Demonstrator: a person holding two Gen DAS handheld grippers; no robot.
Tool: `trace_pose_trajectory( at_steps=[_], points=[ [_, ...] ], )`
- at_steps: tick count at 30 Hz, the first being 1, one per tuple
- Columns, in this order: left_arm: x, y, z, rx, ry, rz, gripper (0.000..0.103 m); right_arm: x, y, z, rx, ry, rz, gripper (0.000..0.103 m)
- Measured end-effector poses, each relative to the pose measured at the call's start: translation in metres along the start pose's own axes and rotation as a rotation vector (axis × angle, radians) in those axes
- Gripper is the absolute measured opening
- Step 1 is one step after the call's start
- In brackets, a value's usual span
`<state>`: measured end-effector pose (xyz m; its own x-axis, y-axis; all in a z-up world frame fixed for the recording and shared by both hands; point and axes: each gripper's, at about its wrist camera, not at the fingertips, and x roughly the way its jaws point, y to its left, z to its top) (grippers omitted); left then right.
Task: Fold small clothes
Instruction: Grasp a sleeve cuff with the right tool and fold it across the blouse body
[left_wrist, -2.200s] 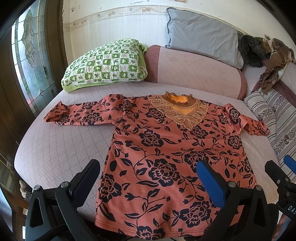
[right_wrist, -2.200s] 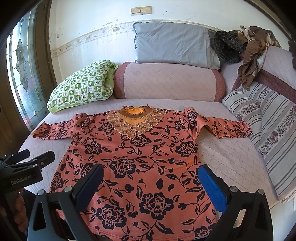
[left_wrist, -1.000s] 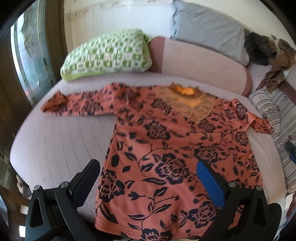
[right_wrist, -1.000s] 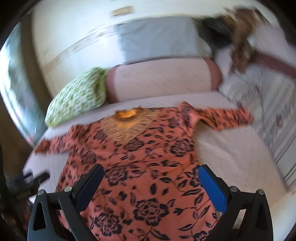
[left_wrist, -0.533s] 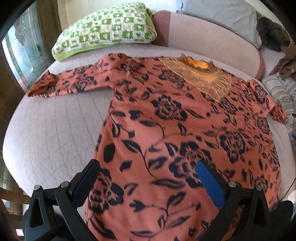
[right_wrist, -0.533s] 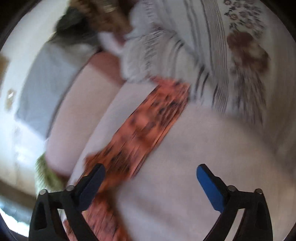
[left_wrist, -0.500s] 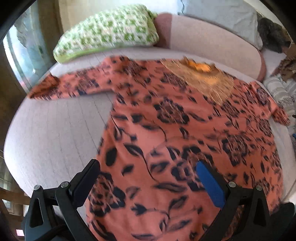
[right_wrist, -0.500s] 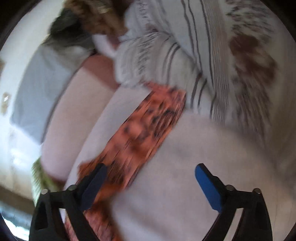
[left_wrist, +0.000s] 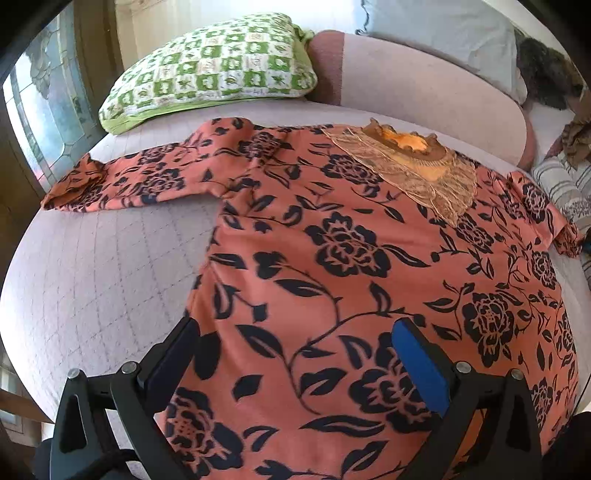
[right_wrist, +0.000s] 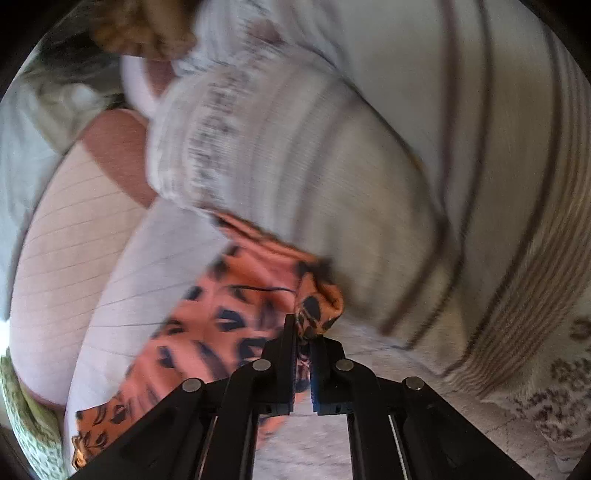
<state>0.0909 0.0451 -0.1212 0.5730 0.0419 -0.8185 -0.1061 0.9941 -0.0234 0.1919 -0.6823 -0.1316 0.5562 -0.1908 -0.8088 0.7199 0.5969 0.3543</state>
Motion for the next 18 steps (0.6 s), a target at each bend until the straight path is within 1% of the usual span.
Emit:
trace_pose_trajectory(
  at_steps=[1, 3, 5, 6, 8, 10, 11, 12, 13, 14, 15, 16, 17, 18],
  points=[
    [-0.003, 0.005, 0.0, -0.01, -0.014, 0.0, 0.103, -0.011, 0.014, 0.0, -0.035, -0.022, 0.032, 0.005],
    [-0.009, 0.015, 0.001, -0.031, -0.035, -0.003, 0.103, -0.047, 0.057, -0.005, -0.129, -0.089, 0.115, 0.005],
    [-0.018, 0.028, 0.002, -0.068, -0.061, -0.014, 0.103, -0.086, 0.102, -0.017, -0.217, -0.129, 0.221, 0.005],
    [-0.021, 0.034, 0.001, -0.087, -0.072, -0.02, 0.103, -0.111, 0.13, -0.03, -0.268, -0.146, 0.29, 0.005],
    [-0.028, 0.049, -0.001, -0.13, -0.087, -0.032, 0.103, -0.149, 0.183, -0.061, -0.344, -0.143, 0.419, 0.006],
    [-0.034, 0.061, -0.004, -0.167, -0.103, -0.043, 0.103, -0.184, 0.231, -0.103, -0.42, -0.137, 0.537, 0.006],
    [-0.037, 0.067, -0.005, -0.181, -0.109, -0.047, 0.103, -0.197, 0.256, -0.128, -0.453, -0.113, 0.593, 0.006],
    [-0.041, 0.072, -0.006, -0.193, -0.117, -0.051, 0.103, -0.209, 0.278, -0.156, -0.492, -0.099, 0.627, 0.006],
    [-0.045, 0.078, -0.008, -0.202, -0.129, -0.052, 0.103, -0.213, 0.296, -0.179, -0.515, -0.087, 0.654, 0.006],
    [-0.047, 0.082, -0.009, -0.207, -0.138, -0.049, 0.103, -0.21, 0.319, -0.209, -0.533, -0.043, 0.695, 0.007],
    [-0.049, 0.088, -0.01, -0.213, -0.145, -0.043, 0.103, -0.204, 0.333, -0.231, -0.552, -0.004, 0.708, 0.008],
    [-0.05, 0.093, -0.012, -0.22, -0.148, -0.042, 0.103, -0.188, 0.353, -0.26, -0.597, 0.059, 0.707, 0.008],
    [-0.05, 0.099, -0.014, -0.229, -0.146, -0.045, 0.103, -0.165, 0.37, -0.285, -0.642, 0.134, 0.696, 0.014],
    [-0.049, 0.104, -0.016, -0.236, -0.138, -0.049, 0.103, -0.153, 0.378, -0.308, -0.669, 0.178, 0.687, 0.02]
  ],
)
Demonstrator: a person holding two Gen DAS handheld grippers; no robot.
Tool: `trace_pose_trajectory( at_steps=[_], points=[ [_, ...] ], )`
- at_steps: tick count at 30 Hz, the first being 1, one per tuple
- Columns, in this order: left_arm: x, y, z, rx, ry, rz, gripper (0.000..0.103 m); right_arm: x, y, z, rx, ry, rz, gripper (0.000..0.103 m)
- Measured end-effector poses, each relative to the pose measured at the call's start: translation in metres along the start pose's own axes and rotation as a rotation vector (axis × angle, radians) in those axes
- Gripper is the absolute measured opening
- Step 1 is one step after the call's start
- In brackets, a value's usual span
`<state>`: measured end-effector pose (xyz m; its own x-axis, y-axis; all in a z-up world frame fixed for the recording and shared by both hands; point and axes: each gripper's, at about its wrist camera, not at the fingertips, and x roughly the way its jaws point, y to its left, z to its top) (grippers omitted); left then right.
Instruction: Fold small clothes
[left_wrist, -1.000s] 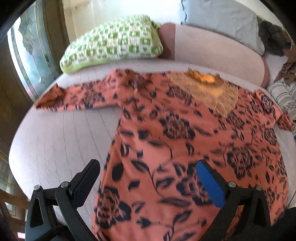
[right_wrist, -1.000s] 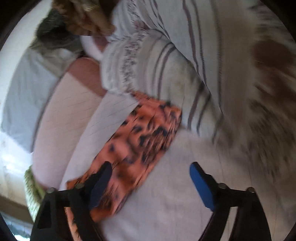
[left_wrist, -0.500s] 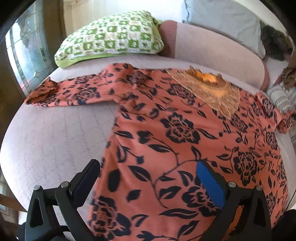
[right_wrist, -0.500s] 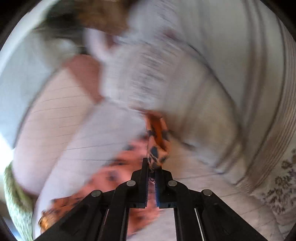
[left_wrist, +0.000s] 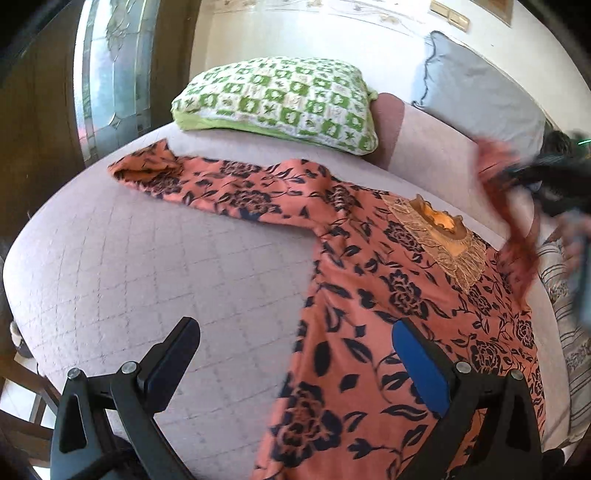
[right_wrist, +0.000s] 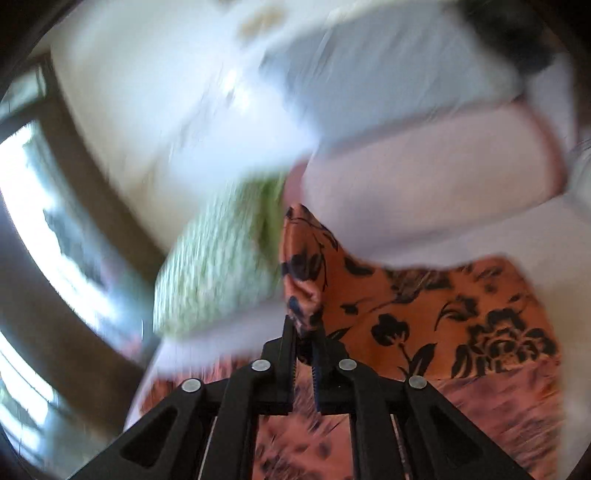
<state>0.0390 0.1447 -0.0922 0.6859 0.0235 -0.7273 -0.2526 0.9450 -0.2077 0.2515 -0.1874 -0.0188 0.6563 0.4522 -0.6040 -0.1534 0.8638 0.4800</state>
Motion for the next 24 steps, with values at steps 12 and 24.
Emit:
trace_pose_trajectory(
  at_steps=[12, 24],
  points=[
    [0.019, -0.005, 0.0, -0.027, 0.12, -0.204, 0.103, -0.017, -0.095, -0.075, 0.118, 0.105, -0.082, 0.091],
    [0.069, -0.072, 0.043, 0.132, 0.155, -0.186, 0.103, -0.048, -0.244, -0.051, 0.504, 0.038, 0.084, 0.093]
  ],
)
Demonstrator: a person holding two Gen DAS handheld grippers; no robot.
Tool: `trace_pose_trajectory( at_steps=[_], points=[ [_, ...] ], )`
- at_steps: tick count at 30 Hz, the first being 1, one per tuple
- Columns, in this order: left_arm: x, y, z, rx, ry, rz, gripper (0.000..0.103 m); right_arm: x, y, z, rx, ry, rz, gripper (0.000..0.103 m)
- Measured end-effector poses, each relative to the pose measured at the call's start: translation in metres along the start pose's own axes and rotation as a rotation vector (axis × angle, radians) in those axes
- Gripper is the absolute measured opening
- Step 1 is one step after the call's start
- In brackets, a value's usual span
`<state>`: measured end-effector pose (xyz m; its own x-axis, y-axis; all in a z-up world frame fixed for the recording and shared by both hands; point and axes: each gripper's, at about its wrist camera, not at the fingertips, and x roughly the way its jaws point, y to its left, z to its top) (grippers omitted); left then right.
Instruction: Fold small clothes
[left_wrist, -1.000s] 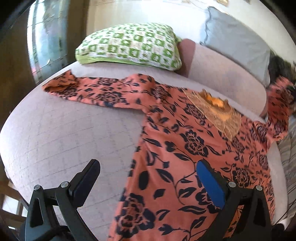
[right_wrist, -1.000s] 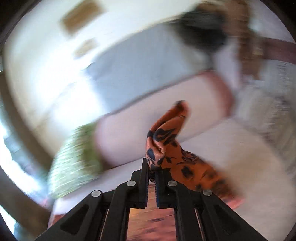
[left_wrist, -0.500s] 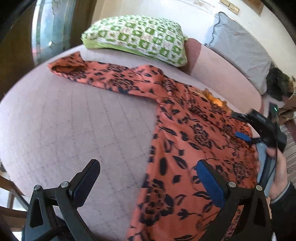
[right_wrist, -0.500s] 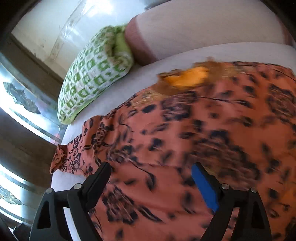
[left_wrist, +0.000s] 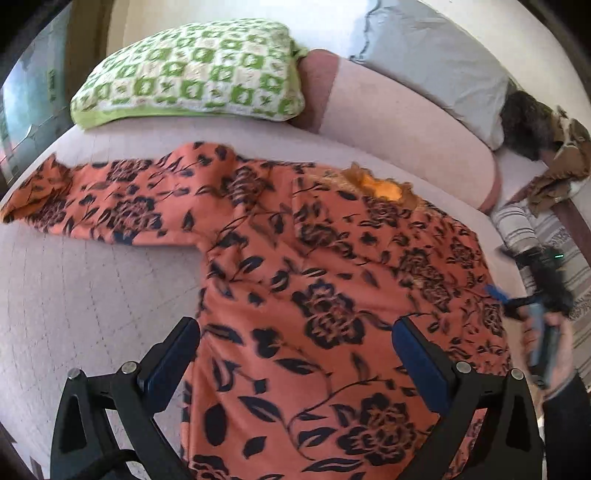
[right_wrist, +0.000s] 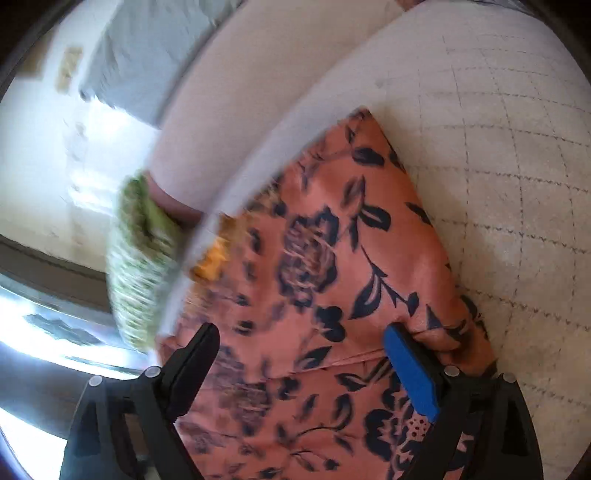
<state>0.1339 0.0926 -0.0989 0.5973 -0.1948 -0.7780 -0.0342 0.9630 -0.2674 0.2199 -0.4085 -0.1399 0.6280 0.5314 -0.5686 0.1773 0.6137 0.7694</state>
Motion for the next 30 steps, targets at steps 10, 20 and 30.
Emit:
trace_pose_trajectory(
  at_steps=[10, 20, 30],
  points=[
    [-0.022, 0.073, 0.007, -0.205, -0.056, 0.037, 0.103, -0.005, 0.01, 0.012, -0.075, -0.058, -0.029, 0.094],
    [0.066, 0.002, 0.086, -0.087, 0.07, -0.189, 0.103, -0.027, 0.019, -0.058, -0.133, -0.02, -0.018, 0.094],
    [0.14, 0.003, 0.099, -0.145, 0.189, -0.166, 0.063, -0.004, -0.001, -0.069, -0.151, 0.019, -0.002, 0.094]
  ],
)
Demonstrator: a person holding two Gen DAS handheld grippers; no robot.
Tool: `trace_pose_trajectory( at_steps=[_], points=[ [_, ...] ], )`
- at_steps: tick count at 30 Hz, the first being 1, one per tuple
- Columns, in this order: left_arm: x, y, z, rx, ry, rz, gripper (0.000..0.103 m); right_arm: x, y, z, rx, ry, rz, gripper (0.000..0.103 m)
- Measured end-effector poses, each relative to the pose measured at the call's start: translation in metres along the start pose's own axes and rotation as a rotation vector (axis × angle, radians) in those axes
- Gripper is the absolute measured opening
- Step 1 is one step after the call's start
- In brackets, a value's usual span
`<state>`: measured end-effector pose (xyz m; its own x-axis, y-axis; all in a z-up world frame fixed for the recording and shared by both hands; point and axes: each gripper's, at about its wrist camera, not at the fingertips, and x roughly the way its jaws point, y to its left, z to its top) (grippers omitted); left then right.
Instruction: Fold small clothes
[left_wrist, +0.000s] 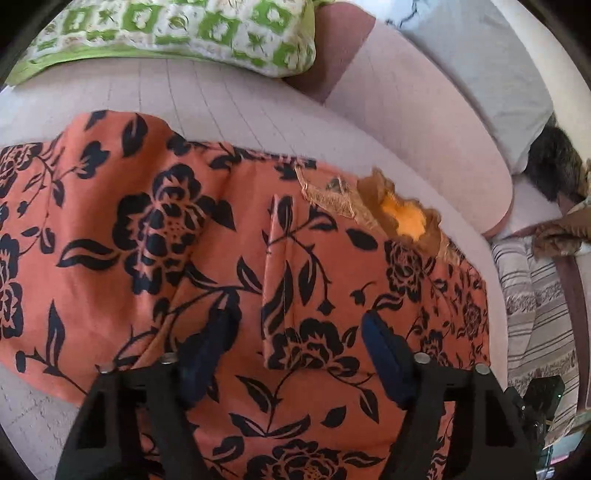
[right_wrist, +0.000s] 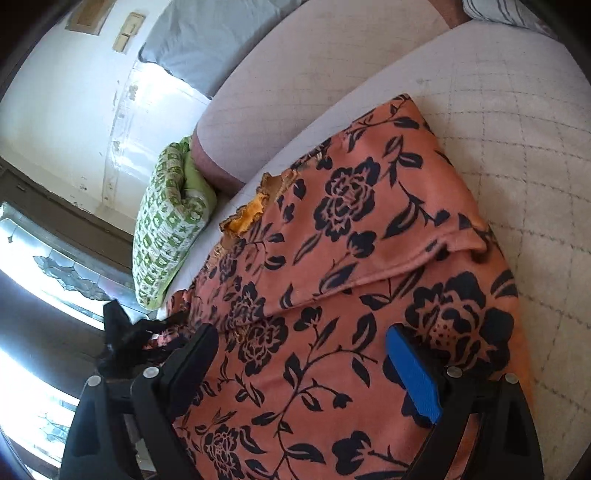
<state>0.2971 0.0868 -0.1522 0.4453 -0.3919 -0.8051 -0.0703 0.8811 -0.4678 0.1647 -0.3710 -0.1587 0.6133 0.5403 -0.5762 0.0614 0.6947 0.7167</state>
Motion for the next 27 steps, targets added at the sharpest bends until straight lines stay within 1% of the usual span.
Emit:
trace_pose_trajectory(
  at_steps=[1, 2, 3, 5, 6, 8, 9, 11, 12, 13, 15, 18, 19, 20, 21, 23, 24, 25, 27],
  points=[
    [0.001, 0.0, 0.001, -0.003, 0.023, -0.001, 0.03, 0.0, 0.0, 0.001, 0.003, -0.001, 0.005, 0.094],
    [0.003, 0.0, 0.001, -0.001, 0.045, 0.029, 0.006, -0.002, 0.001, 0.003, 0.006, -0.002, 0.009, 0.094],
    [0.0, -0.002, 0.001, 0.011, 0.032, 0.054, 0.007, -0.003, 0.002, 0.004, 0.006, -0.003, 0.011, 0.094],
    [-0.008, -0.01, -0.003, 0.047, 0.01, 0.072, 0.006, -0.005, 0.003, 0.005, -0.007, -0.011, -0.004, 0.094],
    [-0.02, -0.018, -0.008, 0.078, -0.031, 0.076, 0.006, -0.006, 0.003, 0.006, -0.01, -0.016, -0.013, 0.094],
    [-0.038, -0.025, -0.014, 0.122, -0.115, 0.109, 0.006, -0.009, 0.0, 0.008, -0.001, -0.028, -0.023, 0.094],
    [-0.039, -0.023, -0.016, 0.119, -0.123, 0.129, 0.006, -0.009, -0.003, 0.008, 0.015, -0.033, -0.024, 0.094],
    [-0.016, -0.006, -0.016, 0.069, -0.031, 0.173, 0.006, -0.008, -0.007, 0.01, 0.032, -0.033, -0.024, 0.094],
    [-0.009, 0.0, -0.019, 0.07, -0.009, 0.189, 0.007, -0.008, -0.008, 0.01, 0.033, -0.032, -0.028, 0.094],
    [-0.01, 0.0, -0.021, 0.09, -0.029, 0.187, 0.007, -0.01, -0.009, 0.01, 0.034, -0.031, -0.029, 0.094],
    [-0.016, -0.005, -0.021, 0.097, -0.036, 0.183, 0.007, -0.02, -0.009, 0.015, 0.041, -0.054, -0.038, 0.094],
    [-0.022, -0.017, -0.022, 0.168, -0.037, 0.195, 0.008, -0.05, -0.012, 0.035, 0.073, -0.175, -0.063, 0.095],
    [-0.023, -0.017, -0.02, 0.177, -0.032, 0.194, 0.009, -0.055, -0.015, 0.045, 0.082, -0.201, -0.091, 0.098],
    [-0.022, -0.016, -0.021, 0.181, -0.026, 0.202, 0.011, -0.054, -0.019, 0.062, 0.079, -0.205, -0.15, 0.1],
    [-0.019, -0.018, -0.021, 0.179, -0.022, 0.209, 0.011, -0.049, -0.022, 0.075, 0.06, -0.195, -0.184, 0.1],
    [-0.016, -0.016, -0.023, 0.163, -0.036, 0.195, 0.012, -0.03, -0.029, 0.104, 0.012, -0.163, -0.29, 0.1],
    [-0.013, -0.013, -0.024, 0.161, -0.039, 0.192, 0.012, -0.016, -0.034, 0.118, -0.018, -0.133, -0.338, 0.1],
    [-0.014, -0.012, -0.025, 0.16, -0.04, 0.19, 0.012, -0.004, -0.039, 0.13, -0.045, -0.109, -0.365, 0.1],
    [-0.016, -0.009, -0.026, 0.159, -0.038, 0.193, 0.014, 0.014, -0.047, 0.142, -0.061, -0.079, -0.386, 0.098]
  ],
)
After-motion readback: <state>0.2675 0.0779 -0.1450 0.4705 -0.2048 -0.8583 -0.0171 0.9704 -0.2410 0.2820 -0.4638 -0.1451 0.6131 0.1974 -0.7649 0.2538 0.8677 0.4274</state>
